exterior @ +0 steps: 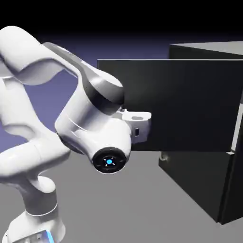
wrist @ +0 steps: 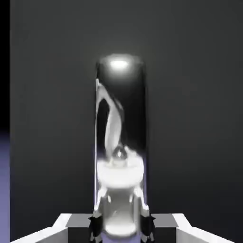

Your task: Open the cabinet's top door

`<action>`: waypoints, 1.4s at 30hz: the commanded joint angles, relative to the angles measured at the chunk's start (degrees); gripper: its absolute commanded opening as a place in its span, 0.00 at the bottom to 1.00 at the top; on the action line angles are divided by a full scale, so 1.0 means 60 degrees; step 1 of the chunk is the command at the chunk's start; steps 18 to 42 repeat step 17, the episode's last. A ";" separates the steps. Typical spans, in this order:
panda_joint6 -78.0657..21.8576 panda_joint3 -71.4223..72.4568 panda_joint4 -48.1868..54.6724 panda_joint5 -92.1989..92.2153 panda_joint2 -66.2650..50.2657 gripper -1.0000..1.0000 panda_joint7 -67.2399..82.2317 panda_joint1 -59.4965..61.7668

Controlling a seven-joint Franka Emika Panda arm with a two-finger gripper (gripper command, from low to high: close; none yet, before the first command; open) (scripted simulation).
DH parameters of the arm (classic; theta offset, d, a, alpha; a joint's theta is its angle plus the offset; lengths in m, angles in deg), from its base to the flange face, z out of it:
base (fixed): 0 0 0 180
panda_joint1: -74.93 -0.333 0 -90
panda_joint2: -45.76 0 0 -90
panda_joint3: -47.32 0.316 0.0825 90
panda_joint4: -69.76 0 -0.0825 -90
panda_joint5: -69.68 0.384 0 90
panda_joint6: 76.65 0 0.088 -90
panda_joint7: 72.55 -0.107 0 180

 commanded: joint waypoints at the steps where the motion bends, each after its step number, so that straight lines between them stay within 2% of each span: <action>1: -0.0153 -0.0068 0.0312 -0.0233 -0.0347 0.00 0.0152 -0.0022; 17: -0.2682 -0.0371 0.5601 -0.2890 -0.5105 0.00 0.1931 -0.0286; 42: -0.2682 -0.0371 0.5601 -0.2890 -0.5105 0.00 0.1931 -0.0286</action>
